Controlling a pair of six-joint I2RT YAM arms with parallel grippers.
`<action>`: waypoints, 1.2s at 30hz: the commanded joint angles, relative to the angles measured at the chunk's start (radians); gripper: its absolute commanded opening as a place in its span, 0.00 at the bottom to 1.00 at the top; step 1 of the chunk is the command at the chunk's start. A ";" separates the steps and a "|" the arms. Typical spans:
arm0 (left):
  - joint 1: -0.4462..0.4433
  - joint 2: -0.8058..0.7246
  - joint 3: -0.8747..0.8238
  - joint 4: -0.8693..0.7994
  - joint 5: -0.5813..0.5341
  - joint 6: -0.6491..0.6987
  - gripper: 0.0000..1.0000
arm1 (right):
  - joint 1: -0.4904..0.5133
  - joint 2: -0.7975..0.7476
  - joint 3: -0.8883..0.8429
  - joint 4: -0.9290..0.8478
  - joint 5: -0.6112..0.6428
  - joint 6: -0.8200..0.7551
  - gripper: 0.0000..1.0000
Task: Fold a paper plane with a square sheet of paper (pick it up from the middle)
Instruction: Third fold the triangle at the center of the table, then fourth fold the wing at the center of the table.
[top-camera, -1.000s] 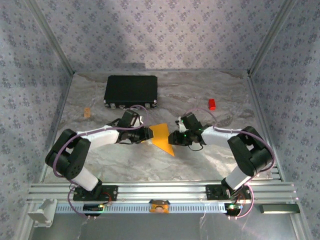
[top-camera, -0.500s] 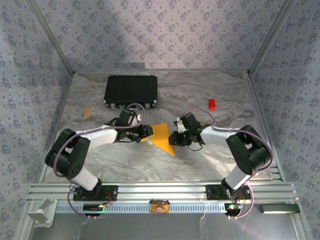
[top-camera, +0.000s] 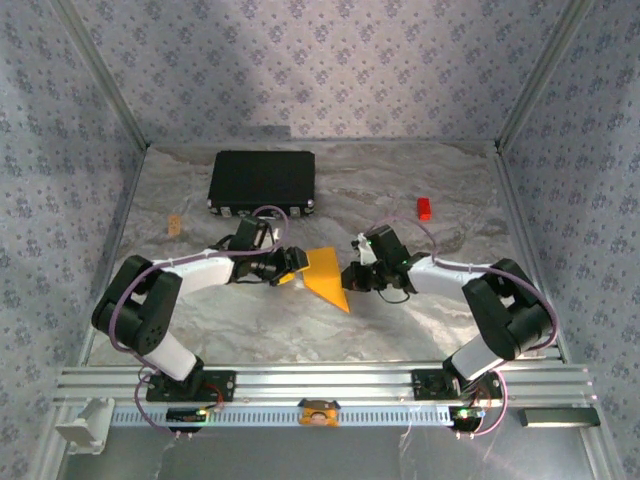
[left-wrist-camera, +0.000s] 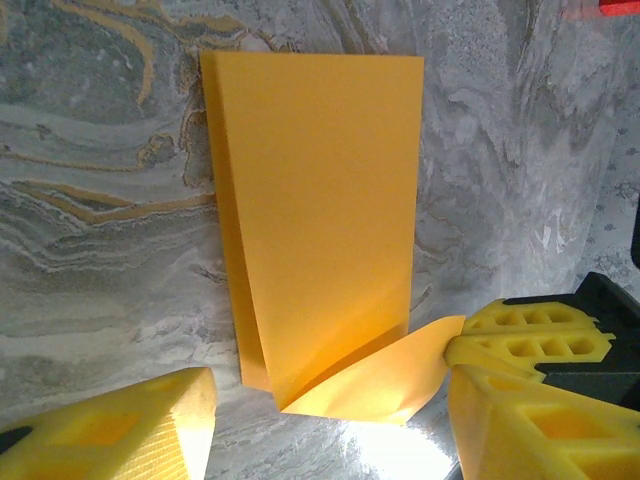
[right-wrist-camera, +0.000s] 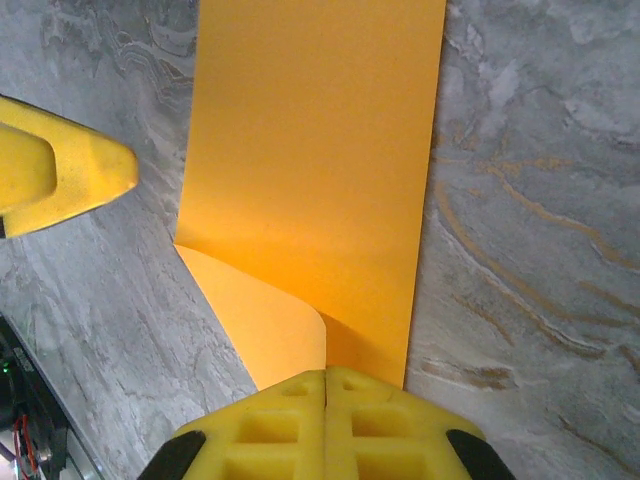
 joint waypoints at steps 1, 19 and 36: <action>0.009 0.029 0.030 0.013 0.032 -0.004 0.64 | -0.012 -0.030 -0.028 0.043 -0.029 0.026 0.04; 0.001 0.111 0.060 0.080 0.078 -0.042 0.59 | -0.037 -0.049 -0.091 0.148 -0.071 0.082 0.03; -0.032 0.148 0.077 0.118 0.078 -0.066 0.38 | -0.052 -0.050 -0.114 0.173 -0.083 0.092 0.04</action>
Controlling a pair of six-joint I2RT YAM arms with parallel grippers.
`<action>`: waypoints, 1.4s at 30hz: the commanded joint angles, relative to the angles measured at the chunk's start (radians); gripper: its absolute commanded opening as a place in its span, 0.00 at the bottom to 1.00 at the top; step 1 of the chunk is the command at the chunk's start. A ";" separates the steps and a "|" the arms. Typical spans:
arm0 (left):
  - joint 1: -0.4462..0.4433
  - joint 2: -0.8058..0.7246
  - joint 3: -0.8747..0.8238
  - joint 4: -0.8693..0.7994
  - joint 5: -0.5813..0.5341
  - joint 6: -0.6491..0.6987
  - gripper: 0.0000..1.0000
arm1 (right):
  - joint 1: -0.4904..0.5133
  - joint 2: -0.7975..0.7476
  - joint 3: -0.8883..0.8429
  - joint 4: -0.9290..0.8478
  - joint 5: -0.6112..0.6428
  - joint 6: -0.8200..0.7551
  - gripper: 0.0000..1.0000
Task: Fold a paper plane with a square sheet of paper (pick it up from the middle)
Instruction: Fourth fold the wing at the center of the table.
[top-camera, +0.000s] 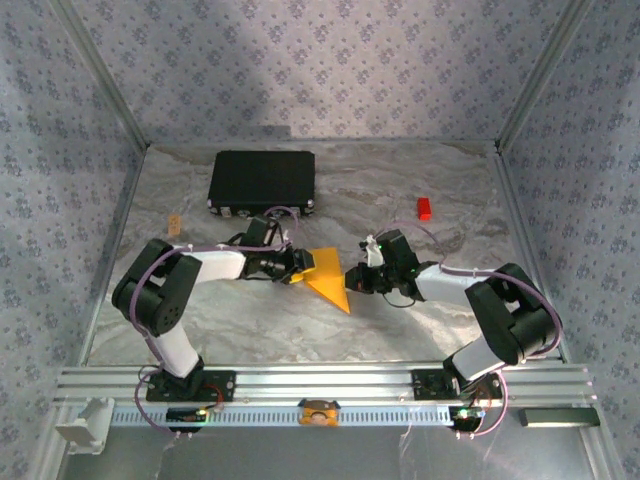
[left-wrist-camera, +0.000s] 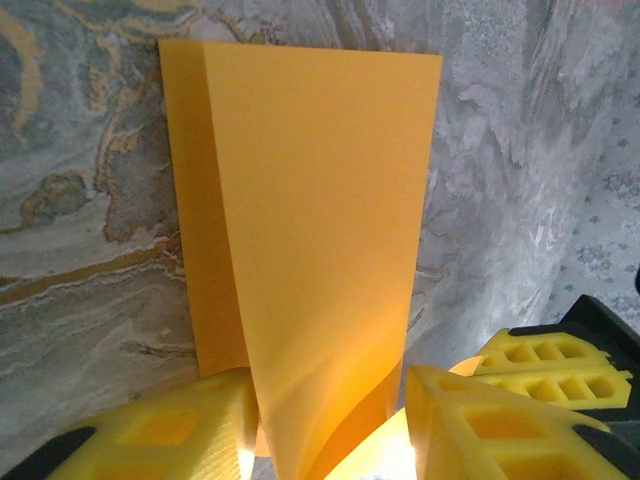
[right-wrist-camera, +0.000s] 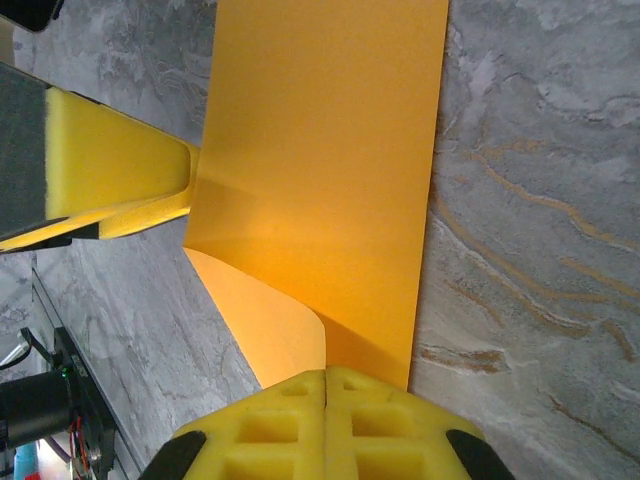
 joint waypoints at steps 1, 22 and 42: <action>-0.008 0.001 0.018 0.033 0.014 -0.008 0.34 | -0.010 -0.022 -0.011 0.001 -0.006 0.012 0.05; -0.016 -0.046 0.006 0.056 0.017 -0.018 0.22 | 0.378 -0.272 -0.105 0.007 0.829 -0.369 0.42; -0.016 -0.041 0.016 0.058 0.031 -0.012 0.18 | 0.622 -0.037 -0.110 0.198 1.076 -0.795 0.39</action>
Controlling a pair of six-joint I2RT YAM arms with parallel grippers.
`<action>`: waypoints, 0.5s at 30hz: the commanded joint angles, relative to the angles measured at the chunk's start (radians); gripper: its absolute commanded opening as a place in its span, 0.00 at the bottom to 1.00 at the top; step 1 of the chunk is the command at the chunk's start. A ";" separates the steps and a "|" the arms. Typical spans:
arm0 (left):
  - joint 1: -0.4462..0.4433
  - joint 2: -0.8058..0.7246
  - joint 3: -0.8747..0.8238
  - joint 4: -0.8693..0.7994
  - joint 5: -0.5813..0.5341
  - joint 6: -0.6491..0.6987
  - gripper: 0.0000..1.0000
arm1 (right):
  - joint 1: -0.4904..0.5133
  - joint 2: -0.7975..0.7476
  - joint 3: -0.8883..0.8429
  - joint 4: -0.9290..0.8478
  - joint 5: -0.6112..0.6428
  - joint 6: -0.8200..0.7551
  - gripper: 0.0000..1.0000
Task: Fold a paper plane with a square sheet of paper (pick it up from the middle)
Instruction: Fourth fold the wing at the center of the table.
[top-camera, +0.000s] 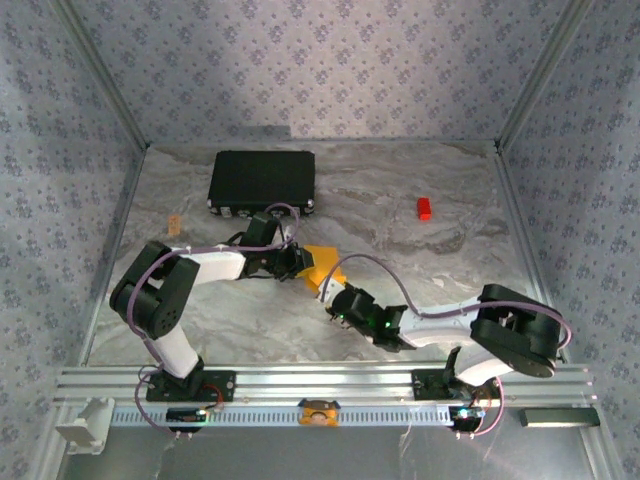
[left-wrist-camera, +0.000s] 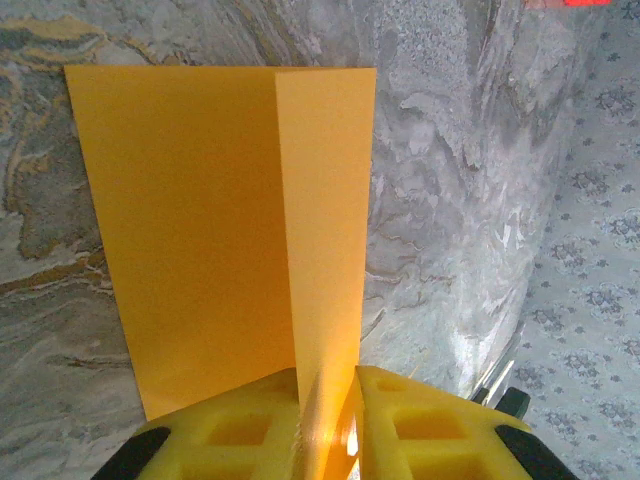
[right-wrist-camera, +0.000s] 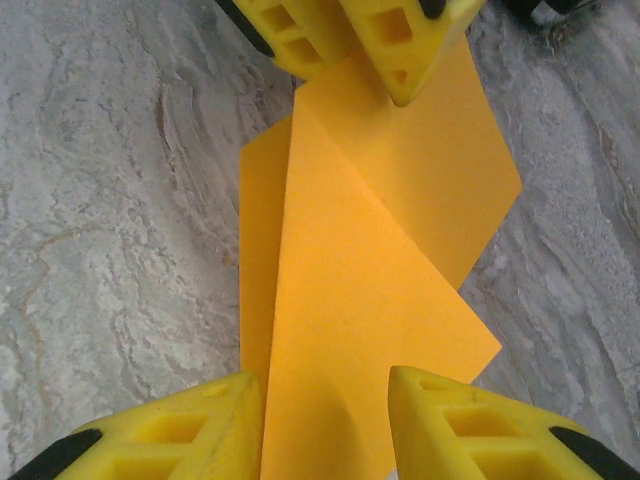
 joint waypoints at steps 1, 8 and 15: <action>-0.005 -0.021 0.016 0.014 0.021 0.007 0.17 | 0.012 0.039 0.008 0.044 0.060 -0.046 0.40; -0.006 -0.024 0.015 0.018 0.024 0.004 0.16 | 0.022 0.113 0.029 0.064 0.095 -0.049 0.39; -0.007 -0.019 0.017 0.016 0.027 0.004 0.16 | 0.012 0.101 0.015 0.075 0.110 -0.011 0.37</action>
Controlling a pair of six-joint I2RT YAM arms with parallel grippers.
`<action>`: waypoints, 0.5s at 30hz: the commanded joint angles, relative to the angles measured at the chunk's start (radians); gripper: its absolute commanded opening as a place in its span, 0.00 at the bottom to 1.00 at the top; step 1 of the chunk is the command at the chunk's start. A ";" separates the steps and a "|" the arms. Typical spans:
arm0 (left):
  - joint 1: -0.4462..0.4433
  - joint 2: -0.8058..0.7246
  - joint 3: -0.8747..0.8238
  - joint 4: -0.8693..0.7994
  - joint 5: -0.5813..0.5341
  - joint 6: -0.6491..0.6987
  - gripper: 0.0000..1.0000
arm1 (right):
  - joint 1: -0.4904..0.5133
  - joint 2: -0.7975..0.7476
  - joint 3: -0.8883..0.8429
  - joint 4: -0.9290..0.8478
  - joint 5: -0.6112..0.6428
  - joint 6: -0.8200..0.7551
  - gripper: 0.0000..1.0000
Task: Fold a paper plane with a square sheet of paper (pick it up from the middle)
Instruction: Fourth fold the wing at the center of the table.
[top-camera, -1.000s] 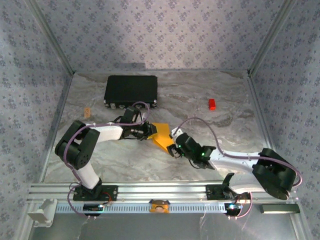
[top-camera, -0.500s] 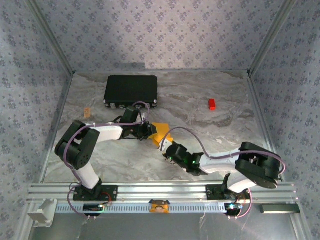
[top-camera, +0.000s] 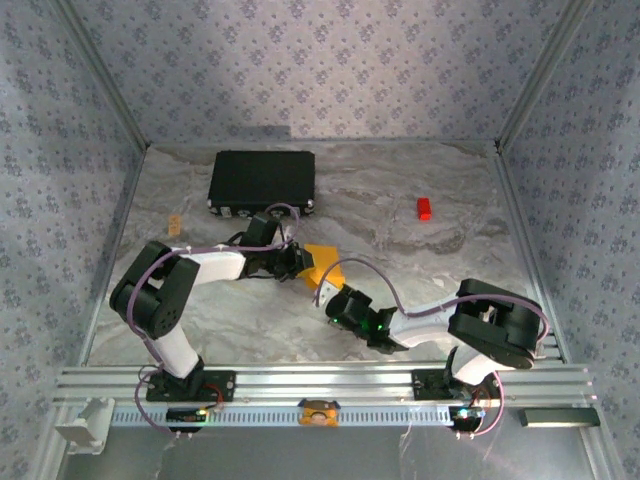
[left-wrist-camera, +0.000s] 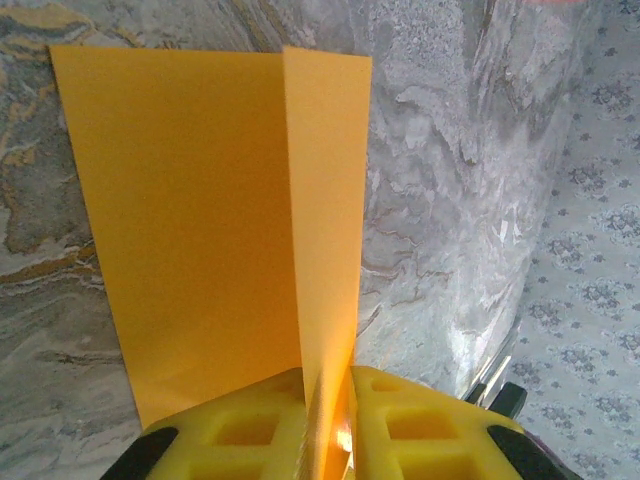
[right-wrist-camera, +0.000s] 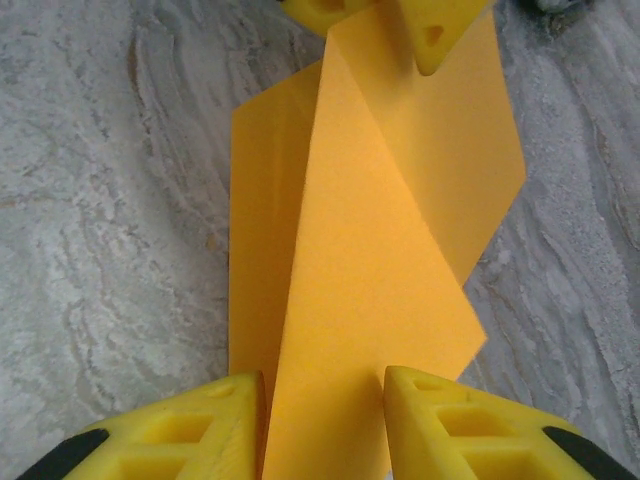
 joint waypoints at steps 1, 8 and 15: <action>-0.006 -0.017 0.016 0.016 0.019 0.004 0.16 | -0.010 -0.002 0.006 0.020 0.022 0.025 0.36; -0.008 -0.017 0.016 0.014 0.015 0.004 0.16 | -0.016 0.008 0.011 0.028 0.008 0.046 0.29; -0.008 -0.019 0.020 0.011 0.014 0.004 0.16 | -0.023 0.009 0.011 0.037 -0.005 0.062 0.26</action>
